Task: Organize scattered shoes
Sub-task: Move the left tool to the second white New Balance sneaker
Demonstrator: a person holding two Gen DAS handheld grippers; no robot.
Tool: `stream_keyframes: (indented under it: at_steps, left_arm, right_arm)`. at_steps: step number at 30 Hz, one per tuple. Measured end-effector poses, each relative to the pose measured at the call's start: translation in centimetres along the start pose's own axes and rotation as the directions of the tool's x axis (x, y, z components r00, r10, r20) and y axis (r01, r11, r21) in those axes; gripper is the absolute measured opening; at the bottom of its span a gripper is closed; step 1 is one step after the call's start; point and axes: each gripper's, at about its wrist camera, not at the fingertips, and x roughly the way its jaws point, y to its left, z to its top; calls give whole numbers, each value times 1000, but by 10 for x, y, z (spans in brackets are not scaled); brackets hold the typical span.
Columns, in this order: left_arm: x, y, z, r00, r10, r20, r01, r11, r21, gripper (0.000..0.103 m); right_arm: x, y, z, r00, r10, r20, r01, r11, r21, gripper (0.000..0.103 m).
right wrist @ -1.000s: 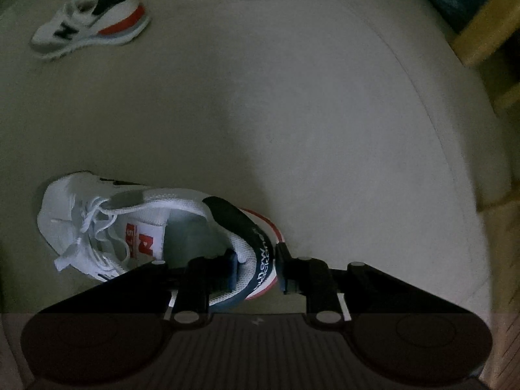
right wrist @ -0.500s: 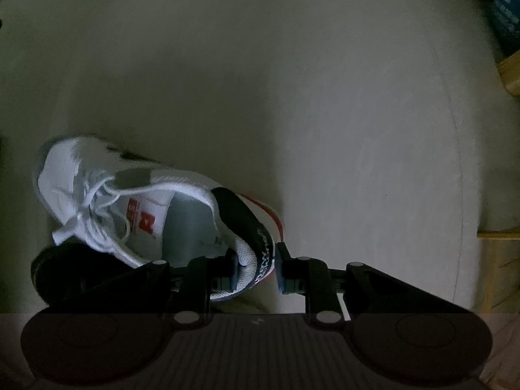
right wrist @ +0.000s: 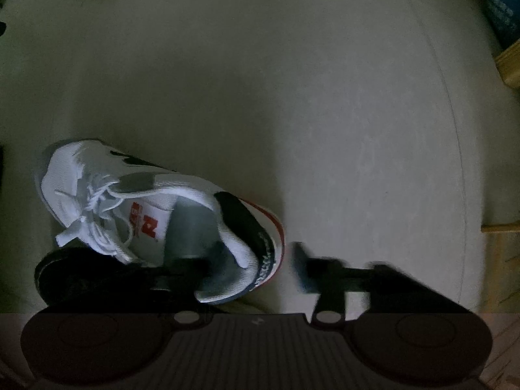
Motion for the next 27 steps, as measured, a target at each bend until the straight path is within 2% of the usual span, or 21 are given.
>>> stream_keyframes:
  at_steps: [7,11,15,20,23,27]
  left_arm:
    - [-1,-4,1,999,44,10,-45,999,26,103]
    - [-6,-3,5,998,62,14,-63,997,37,103]
    - [-19,5,9,996,88,22,-88,996,6,103]
    - [-43,7,9,989,138,46,-137,990,-20,103]
    - [-54,-1,3,977,206,57,-208,977,36,103]
    - [-65,-13,-6,949,308,67,-314,945,94,103]
  right_arm:
    - [-12,1,0,998,-26,55,25,999,29,100]
    - [-22,15,2,990,-76,118,73,997,29,102]
    - [-49,43,2,975,-117,188,101,991,92,103]
    - [-79,73,-5,959,-101,265,68,989,128,103]
    - [-102,98,-15,953,-108,284,56,981,184,103]
    - [-141,123,-32,935,-133,328,53,968,244,103]
